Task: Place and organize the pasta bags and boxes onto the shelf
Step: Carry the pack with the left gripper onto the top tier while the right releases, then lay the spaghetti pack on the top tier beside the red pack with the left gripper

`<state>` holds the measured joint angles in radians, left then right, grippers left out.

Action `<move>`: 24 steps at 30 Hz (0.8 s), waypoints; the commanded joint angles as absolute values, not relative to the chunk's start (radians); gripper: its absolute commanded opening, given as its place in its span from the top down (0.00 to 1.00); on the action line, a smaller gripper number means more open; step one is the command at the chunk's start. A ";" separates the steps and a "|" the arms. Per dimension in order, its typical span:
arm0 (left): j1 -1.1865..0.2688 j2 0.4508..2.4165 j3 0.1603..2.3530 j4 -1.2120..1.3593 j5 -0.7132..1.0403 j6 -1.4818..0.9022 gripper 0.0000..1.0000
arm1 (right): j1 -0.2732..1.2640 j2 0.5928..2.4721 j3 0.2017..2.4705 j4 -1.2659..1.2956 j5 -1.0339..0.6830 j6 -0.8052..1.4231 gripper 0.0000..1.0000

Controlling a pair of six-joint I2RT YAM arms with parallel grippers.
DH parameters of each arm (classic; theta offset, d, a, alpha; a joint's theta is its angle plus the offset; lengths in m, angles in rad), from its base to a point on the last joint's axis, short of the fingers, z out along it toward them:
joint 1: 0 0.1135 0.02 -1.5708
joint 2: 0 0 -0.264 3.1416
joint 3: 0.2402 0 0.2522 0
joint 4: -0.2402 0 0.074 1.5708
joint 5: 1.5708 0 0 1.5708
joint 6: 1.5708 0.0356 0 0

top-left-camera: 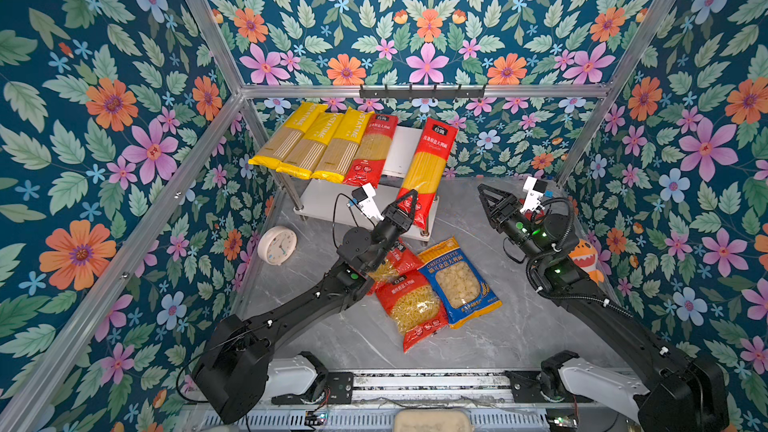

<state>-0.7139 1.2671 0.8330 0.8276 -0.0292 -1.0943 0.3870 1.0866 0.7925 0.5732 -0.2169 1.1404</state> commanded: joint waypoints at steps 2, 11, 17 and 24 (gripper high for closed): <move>-0.648 1.256 0.950 0.649 -0.015 -1.107 1.00 | 0.388 1.078 0.783 0.602 -0.216 1.129 0.38; -0.580 1.302 1.081 0.448 0.021 -1.155 0.97 | 0.393 1.090 0.778 0.605 -0.217 1.124 0.38; -0.564 1.320 1.064 0.488 0.055 -1.233 0.66 | 0.394 1.086 0.785 0.588 -0.216 1.100 0.39; -0.578 1.263 0.958 0.565 0.000 -1.284 0.48 | 0.397 1.086 0.784 0.572 -0.215 1.084 0.39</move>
